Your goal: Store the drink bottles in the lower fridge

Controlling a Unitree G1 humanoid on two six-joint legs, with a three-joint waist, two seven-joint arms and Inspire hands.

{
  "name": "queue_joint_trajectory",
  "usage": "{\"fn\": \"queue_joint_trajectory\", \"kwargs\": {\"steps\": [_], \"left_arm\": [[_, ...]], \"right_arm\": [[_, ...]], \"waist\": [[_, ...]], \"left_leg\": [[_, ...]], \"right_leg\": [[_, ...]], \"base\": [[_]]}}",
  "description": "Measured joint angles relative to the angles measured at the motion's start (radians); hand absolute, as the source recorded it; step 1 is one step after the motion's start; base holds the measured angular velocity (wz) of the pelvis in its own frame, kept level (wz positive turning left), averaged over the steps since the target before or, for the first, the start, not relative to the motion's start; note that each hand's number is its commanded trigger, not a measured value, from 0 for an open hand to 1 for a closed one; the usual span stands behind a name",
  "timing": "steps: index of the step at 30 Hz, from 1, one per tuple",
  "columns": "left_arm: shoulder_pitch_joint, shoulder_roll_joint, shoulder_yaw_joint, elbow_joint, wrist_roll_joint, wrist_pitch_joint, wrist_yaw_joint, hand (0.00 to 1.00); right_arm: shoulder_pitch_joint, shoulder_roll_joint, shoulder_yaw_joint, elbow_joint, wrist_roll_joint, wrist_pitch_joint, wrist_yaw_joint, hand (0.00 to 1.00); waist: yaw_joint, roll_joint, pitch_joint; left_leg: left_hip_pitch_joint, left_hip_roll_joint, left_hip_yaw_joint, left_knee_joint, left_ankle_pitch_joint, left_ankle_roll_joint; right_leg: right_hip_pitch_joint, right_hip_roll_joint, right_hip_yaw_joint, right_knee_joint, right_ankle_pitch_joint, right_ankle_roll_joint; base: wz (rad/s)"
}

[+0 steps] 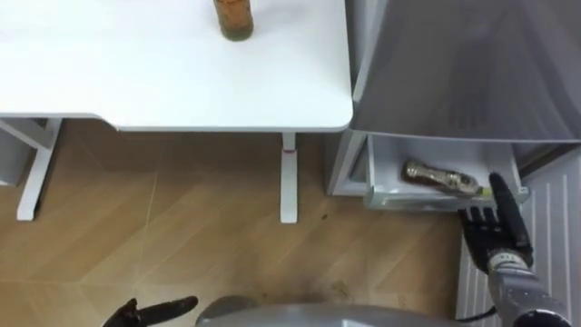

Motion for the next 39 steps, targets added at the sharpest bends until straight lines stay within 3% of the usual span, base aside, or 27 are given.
{"fn": "queue_joint_trajectory", "kwargs": {"steps": [4, 6, 13, 17, 22, 26, 29, 30, 34, 36, 39], "left_arm": [[0.026, -0.005, 0.013, -0.001, -0.035, -0.001, 0.022, 0.00], [0.052, -0.022, 0.082, -0.020, -0.037, -0.002, 0.026, 0.00], [0.112, -0.049, 0.203, -0.026, -0.116, -0.003, 0.070, 0.00], [0.109, -0.062, 0.285, -0.039, -0.139, -0.007, 0.123, 0.00], [0.072, -0.073, 0.304, -0.066, -0.134, -0.010, 0.174, 0.00], [0.036, -0.080, 0.320, -0.207, -0.071, -0.012, 0.277, 0.00], [0.029, -0.081, 0.330, -0.395, -0.001, -0.018, 0.376, 0.00], [0.024, -0.081, 0.331, -0.455, 0.021, -0.045, 0.412, 0.00], [0.017, -0.084, 0.330, -0.678, 0.157, -0.072, 0.521, 0.00], [0.016, -0.085, 0.328, -0.818, 0.249, -0.108, 0.584, 0.00], [0.011, -0.084, 0.308, -0.964, 0.353, -0.134, 0.625, 0.00]], "right_arm": [[0.053, 0.017, -0.005, 0.000, -0.001, 0.002, -0.008, 0.00], [0.071, 0.025, -0.043, 0.012, -0.023, 0.001, -0.013, 0.00], [0.108, 0.037, -0.083, 0.158, -0.181, 0.027, -0.010, 0.00], [0.123, 0.033, -0.118, 0.245, -0.476, 0.035, -0.022, 0.00], [0.100, 0.038, -0.035, 0.299, -0.856, 0.069, -0.080, 0.00], [0.049, 0.047, -0.009, 0.324, -1.003, 0.067, -0.099, 0.00], [0.015, 0.047, 0.000, 0.320, -1.062, 0.052, -0.100, 0.00], [0.007, 0.047, 0.011, 0.318, -1.084, 0.042, -0.099, 0.00], [0.011, 0.055, 0.030, 0.307, -1.107, 0.022, -0.099, 0.00], [0.014, 0.058, 0.037, 0.313, -1.131, 0.011, -0.099, 0.00], [0.013, 0.058, 0.054, 0.323, -1.143, -0.010, -0.096, 0.00]], "waist": [[-0.001, 0.002, 0.0023], [-0.005, 0.008, 0.0000], [-0.025, -0.007, -0.0050], [-0.037, -0.015, -0.0043], [-0.016, -0.029, -0.0008], [0.006, -0.040, -0.0044], [0.008, -0.041, -0.0035], [0.009, -0.037, -0.0039], [0.007, -0.025, -0.0049], [0.003, -0.019, -0.0045], [0.002, -0.011, -0.0013]], "left_leg": [[0.016, -0.001, -0.001, -0.003, 0.000, 0.001], [0.017, -0.002, -0.002, -0.007, 0.001, 0.003], [0.027, -0.010, -0.011, -0.017, 0.010, 0.006], [0.032, -0.016, -0.021, -0.019, 0.011, 0.008], [0.044, -0.016, -0.018, -0.025, 0.011, 0.008], [0.044, -0.017, -0.035, -0.019, 0.011, 0.009], [0.044, -0.016, -0.037, -0.019, 0.010, 0.008], [0.043, -0.016, -0.037, -0.021, 0.010, 0.008], [0.043, -0.016, -0.038, -0.025, 0.010, 0.008], [0.044, -0.016, -0.038, -0.029, 0.011, 0.009], [0.043, -0.018, -0.042, -0.029, 0.011, 0.009]], "right_leg": [[0.019, 0.001, 0.004, -0.014, 0.001, 0.003], [0.023, 0.002, 0.003, -0.025, 0.004, 0.005], [0.034, -0.003, -0.004, -0.028, 0.004, 0.008], [0.047, -0.007, -0.009, -0.039, 0.002, 0.013], [0.054, -0.005, 0.003, -0.041, 0.001, 0.015], [0.063, -0.003, -0.005, -0.043, 0.006, 0.015], [0.063, -0.001, -0.004, -0.043, 0.006, 0.014], [0.061, 0.000, -0.002, -0.043, 0.006, 0.013], [0.062, 0.001, -0.001, -0.042, 0.007, 0.013], [0.061, 0.001, 0.000, -0.044, 0.008, 0.013], [0.061, -0.001, 0.000, -0.046, 0.009, 0.013]], "base": [[0.00], [0.00], [0.05], [0.09], [-0.02], [0.07], [0.04], [-0.05], [-0.01], [0.00], [0.00]]}}
